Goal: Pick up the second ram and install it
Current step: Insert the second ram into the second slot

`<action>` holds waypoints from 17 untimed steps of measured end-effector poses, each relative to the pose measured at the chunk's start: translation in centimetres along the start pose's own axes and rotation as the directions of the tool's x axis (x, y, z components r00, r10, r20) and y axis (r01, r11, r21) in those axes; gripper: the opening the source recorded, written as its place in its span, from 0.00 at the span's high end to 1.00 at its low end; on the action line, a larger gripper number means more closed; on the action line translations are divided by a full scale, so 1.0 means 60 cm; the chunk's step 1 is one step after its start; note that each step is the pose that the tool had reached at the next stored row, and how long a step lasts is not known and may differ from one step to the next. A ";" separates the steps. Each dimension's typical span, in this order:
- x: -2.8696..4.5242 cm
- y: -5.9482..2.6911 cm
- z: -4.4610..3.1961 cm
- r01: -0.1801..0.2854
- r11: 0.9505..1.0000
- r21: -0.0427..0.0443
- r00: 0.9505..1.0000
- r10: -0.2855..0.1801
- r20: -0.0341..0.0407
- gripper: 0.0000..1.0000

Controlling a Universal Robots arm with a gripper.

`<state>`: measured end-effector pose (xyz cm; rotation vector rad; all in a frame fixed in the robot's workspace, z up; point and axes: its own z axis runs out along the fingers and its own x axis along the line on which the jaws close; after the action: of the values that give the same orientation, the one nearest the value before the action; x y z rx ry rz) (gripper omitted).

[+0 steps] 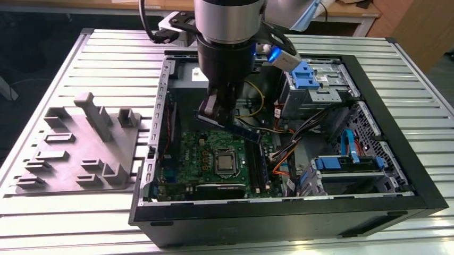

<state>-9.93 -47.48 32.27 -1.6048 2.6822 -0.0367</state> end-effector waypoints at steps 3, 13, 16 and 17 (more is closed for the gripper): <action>0.000 0.000 0.000 -0.048 0.999 0.000 0.999 0.048 -0.001 0.89; 0.000 0.000 0.002 -0.213 0.977 0.001 0.977 0.213 -0.006 0.89; 0.000 0.000 0.002 -0.264 0.964 0.001 0.964 0.264 -0.007 0.89; 0.000 0.000 0.002 -0.282 0.959 0.002 0.959 0.282 -0.008 0.89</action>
<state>-9.93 -47.48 32.14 -1.2069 2.8870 -0.0399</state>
